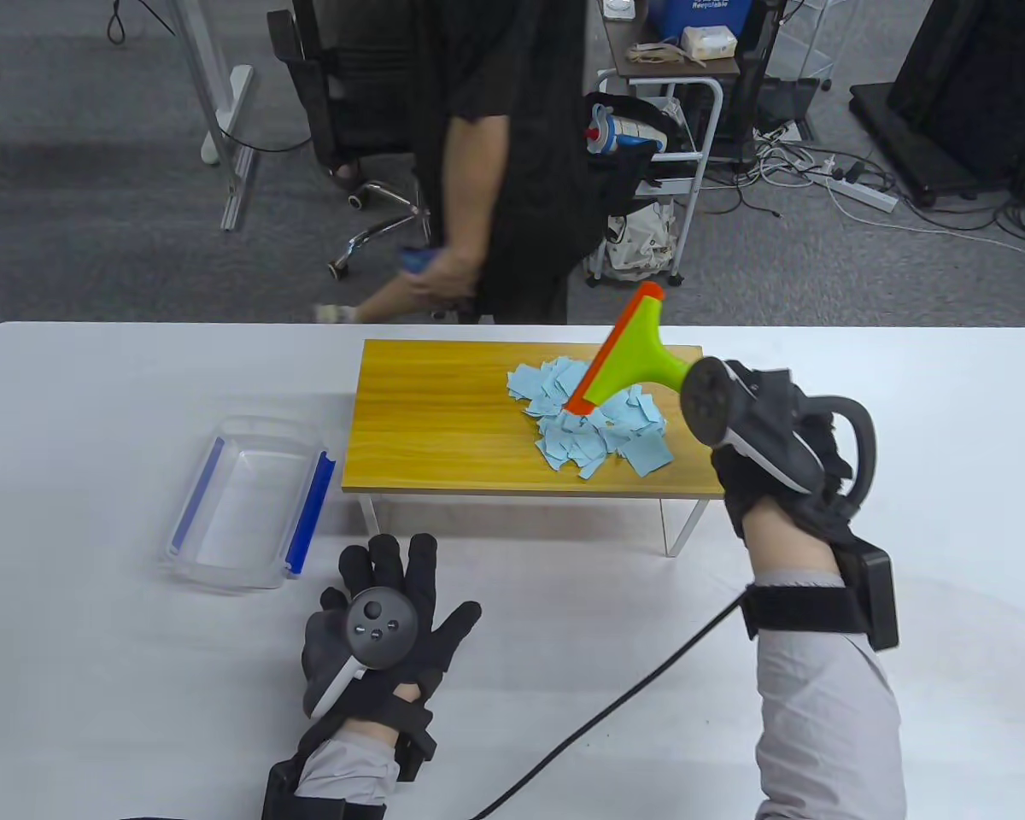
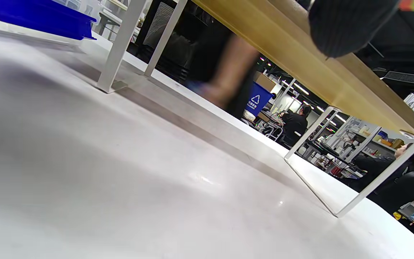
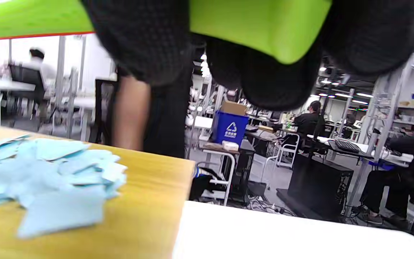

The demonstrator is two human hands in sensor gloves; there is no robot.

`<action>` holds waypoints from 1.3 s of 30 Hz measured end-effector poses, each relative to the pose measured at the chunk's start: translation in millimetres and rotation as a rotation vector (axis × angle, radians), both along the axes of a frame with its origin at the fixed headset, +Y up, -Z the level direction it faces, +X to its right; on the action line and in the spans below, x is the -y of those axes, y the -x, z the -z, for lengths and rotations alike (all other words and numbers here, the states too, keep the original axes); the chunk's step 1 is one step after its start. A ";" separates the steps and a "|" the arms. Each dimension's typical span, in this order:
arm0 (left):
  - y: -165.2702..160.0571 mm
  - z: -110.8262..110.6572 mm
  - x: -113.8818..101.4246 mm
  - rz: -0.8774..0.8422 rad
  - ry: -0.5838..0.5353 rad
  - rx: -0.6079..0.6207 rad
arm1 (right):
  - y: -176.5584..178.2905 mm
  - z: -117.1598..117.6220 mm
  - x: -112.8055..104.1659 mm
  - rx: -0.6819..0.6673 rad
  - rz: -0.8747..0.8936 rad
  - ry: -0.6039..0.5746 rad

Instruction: Scrape paper scraps from tabletop organizer into plastic storage box

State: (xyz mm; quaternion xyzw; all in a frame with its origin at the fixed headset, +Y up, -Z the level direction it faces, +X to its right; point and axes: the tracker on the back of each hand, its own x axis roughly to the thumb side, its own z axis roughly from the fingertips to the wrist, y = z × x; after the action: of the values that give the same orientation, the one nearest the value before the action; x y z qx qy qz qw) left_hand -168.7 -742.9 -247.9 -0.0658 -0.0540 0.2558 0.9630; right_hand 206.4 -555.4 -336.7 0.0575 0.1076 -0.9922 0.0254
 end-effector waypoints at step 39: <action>114.1 32.4 -21.1 -0.106 0.044 -0.820 | -84.0 -72.4 174.3 0.306 0.688 -0.316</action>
State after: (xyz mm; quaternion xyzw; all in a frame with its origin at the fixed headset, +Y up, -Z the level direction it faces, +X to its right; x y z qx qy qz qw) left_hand -282.9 -721.7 -280.3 0.0237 0.3365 0.3113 0.8884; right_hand 290.4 -729.7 -264.2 0.2402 0.2280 -0.8940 -0.3017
